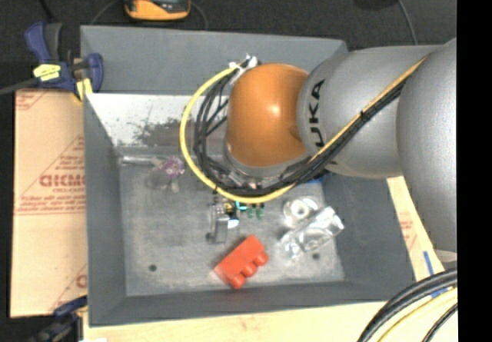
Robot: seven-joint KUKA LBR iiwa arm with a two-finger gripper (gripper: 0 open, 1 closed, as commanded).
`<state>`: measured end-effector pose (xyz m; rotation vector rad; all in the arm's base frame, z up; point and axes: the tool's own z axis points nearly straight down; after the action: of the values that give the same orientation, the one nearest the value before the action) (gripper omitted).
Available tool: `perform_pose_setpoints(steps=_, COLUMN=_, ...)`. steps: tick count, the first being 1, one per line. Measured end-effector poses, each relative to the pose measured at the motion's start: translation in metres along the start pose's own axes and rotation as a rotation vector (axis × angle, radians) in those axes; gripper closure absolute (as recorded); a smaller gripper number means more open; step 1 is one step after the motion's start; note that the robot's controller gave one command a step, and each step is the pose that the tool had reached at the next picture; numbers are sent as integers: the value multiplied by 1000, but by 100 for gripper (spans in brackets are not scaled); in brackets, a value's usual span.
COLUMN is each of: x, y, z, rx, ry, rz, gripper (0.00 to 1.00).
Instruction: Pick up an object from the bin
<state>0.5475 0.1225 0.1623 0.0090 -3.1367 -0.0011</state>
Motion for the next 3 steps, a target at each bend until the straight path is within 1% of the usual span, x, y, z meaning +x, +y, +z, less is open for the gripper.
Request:
perform_pose_setpoints(steps=1, x=48, y=-81, z=93, rx=3, ry=-2, rz=-406, gripper=0)
perform_pose_setpoints(steps=2, x=59, y=-73, z=62, rx=3, ry=-10, rz=-647, gripper=0)
perform_pose_setpoints(steps=3, x=45, y=-70, z=61, rx=3, ry=-11, rz=-801, gripper=0)
